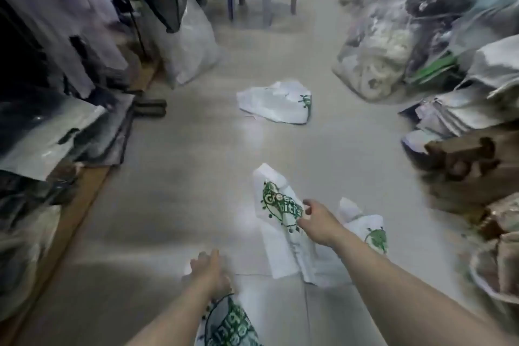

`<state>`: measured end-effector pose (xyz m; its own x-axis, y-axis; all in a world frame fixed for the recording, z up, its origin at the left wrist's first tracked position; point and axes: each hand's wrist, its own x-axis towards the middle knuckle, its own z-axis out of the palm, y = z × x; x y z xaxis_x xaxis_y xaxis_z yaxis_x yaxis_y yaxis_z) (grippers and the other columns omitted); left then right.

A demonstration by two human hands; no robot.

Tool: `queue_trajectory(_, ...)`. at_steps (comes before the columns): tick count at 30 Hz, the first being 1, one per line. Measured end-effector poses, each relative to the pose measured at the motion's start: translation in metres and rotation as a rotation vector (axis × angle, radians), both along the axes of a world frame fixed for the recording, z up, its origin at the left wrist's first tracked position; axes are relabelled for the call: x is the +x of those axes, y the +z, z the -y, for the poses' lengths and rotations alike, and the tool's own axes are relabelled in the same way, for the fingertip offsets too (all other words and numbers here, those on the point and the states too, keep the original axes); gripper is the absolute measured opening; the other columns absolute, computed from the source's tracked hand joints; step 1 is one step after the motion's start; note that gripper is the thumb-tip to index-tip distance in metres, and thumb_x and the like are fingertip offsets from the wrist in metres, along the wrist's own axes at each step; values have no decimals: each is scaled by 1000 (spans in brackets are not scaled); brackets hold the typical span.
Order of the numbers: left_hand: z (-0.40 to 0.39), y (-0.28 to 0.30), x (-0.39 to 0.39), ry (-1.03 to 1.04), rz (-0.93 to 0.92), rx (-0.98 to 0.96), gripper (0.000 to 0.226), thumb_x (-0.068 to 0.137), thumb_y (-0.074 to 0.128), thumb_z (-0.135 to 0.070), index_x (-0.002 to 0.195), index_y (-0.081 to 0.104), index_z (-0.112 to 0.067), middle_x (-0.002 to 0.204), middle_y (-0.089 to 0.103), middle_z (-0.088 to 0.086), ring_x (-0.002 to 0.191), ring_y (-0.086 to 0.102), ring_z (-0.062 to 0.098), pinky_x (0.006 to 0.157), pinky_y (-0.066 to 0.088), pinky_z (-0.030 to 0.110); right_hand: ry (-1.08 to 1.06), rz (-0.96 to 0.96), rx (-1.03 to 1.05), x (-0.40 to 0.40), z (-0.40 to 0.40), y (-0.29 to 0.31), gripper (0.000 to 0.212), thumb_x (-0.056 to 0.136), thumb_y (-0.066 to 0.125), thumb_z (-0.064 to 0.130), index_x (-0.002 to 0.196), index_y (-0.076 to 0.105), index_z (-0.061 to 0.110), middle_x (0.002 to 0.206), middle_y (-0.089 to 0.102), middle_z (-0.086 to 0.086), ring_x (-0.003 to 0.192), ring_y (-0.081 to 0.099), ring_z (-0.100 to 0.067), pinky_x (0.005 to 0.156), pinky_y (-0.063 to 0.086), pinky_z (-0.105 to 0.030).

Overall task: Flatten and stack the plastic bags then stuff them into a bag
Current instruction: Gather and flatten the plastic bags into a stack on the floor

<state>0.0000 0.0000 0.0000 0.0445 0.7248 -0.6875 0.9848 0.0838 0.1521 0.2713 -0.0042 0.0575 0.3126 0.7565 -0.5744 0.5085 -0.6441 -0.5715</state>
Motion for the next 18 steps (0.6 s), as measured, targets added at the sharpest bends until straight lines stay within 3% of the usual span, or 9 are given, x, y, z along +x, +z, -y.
queue_trajectory(3, -6, -43, -6, -40, -29, -7, 63, 71, 52, -28, 131, 32, -31, 140, 31, 5, 133, 28, 29, 102, 41, 50, -112, 6, -57, -5, -4, -55, 57, 89, 63, 30, 140, 47, 10, 136, 60, -16, 120, 59, -34, 92, 47, -30)
queue_trajectory(5, -10, -69, -9, -53, -38, 55, 78, 72, 57, -32, 142, 23, -30, 146, 23, 9, 136, 21, 32, 106, 38, 49, -193, -11, -127, -11, -2, -86, 70, 84, 66, 43, 140, 44, 9, 139, 56, -17, 124, 55, -35, 99, 46, -35)
queue_trajectory(7, -14, -83, -12, -81, 17, 155, 84, 72, 63, -35, 146, 24, -28, 145, 27, 11, 133, 25, 32, 106, 37, 42, -170, 58, -161, -18, 3, -110, 84, 76, 68, 54, 143, 42, 12, 140, 54, -14, 128, 51, -36, 105, 43, -40)
queue_trajectory(9, -22, -87, -14, -184, 97, 237, 73, 78, 61, -30, 145, 33, -25, 140, 38, 10, 128, 32, 30, 104, 37, 37, -172, 7, -87, -29, 7, -119, 69, 76, 70, 41, 137, 51, 15, 132, 63, -10, 121, 59, -32, 102, 47, -41)
queue_trajectory(11, -30, -84, -8, -273, 78, 283, 65, 84, 55, -23, 146, 35, -23, 143, 39, 9, 133, 32, 30, 109, 31, 37, -211, -132, 13, -39, 7, -121, 42, 79, 69, 16, 120, 65, 13, 118, 72, -8, 106, 67, -27, 95, 54, -39)
queue_trajectory(13, -34, -76, 8, -359, 23, 283, 70, 79, 54, -28, 146, 35, -23, 154, 29, 9, 144, 20, 31, 120, 13, 44, -325, -360, 73, -47, 7, -120, 34, 77, 73, 3, 111, 69, 10, 107, 75, -7, 96, 72, -28, 90, 58, -41)
queue_trajectory(15, -32, -74, 34, -451, 90, 295, 72, 81, 48, -34, 150, 33, -22, 164, 18, 5, 152, 4, 28, 122, -9, 51, -480, -655, 86, -51, 5, -118, 37, 78, 78, 2, 113, 66, 4, 104, 77, -13, 92, 75, -33, 83, 61, -45)
queue_trajectory(18, -17, -80, 65, -559, 339, 330, 67, 95, 39, -36, 158, 18, -25, 167, 16, -3, 154, 4, 20, 124, -7, 42, -583, -907, 54, -39, 4, -124, 40, 84, 76, 17, 117, 67, -3, 104, 76, -26, 91, 75, -41, 79, 61, -51)
